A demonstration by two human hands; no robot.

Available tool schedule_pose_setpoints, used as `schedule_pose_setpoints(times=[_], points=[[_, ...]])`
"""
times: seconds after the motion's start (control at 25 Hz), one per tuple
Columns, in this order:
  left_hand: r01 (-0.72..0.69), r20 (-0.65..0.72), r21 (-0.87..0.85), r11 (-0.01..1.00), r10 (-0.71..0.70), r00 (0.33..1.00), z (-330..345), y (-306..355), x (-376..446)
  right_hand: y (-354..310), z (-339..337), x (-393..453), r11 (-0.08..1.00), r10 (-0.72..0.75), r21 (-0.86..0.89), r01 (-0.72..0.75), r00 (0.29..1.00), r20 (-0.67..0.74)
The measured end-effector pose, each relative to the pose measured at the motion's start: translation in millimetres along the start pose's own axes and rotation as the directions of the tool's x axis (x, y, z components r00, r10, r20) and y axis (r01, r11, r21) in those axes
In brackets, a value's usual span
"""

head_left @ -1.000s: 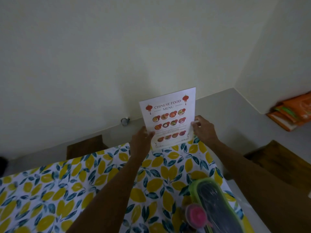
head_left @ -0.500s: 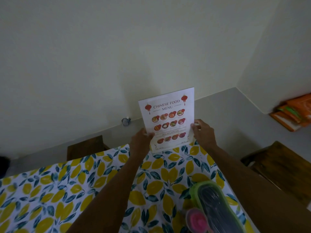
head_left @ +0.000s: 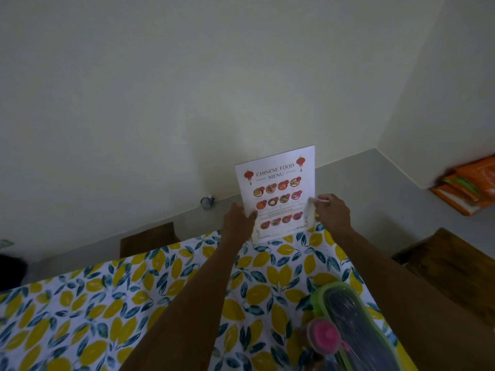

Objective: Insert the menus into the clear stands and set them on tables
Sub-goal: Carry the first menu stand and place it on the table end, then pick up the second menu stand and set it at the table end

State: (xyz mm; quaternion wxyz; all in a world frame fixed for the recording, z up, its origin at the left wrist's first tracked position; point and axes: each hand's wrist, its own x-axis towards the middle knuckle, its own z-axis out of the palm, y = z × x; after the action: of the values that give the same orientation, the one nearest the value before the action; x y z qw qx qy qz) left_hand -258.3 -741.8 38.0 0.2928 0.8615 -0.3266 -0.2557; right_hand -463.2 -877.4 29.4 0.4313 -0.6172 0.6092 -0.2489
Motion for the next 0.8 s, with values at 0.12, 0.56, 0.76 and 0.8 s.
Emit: schedule_pose_setpoints(times=[0.12, 0.56, 0.76, 0.8], points=[[-0.031, -0.025, 0.052, 0.998, 0.032, 0.999, -12, 0, -25, -8, -4, -23, 0.991, -0.095, -0.095, 0.094, 0.995, -0.01], [-0.172, -0.106, 0.21, 0.963, 0.197, 0.975, -114, -92, -156, -56, 63, -211, 0.919, -0.356, -0.093, 0.383, 0.908, 0.223], [-0.164, -0.138, 0.38, 0.91, 0.231, 0.963, -190, -199, -241, -76, 131, -347, 0.822, -0.444, -0.188, 0.538, 0.811, 0.38], [-0.159, -0.131, 0.432, 0.888, 0.237, 0.963, -204, -219, -257, -79, 145, -374, 0.796, -0.452, -0.211, 0.567, 0.789, 0.415]])
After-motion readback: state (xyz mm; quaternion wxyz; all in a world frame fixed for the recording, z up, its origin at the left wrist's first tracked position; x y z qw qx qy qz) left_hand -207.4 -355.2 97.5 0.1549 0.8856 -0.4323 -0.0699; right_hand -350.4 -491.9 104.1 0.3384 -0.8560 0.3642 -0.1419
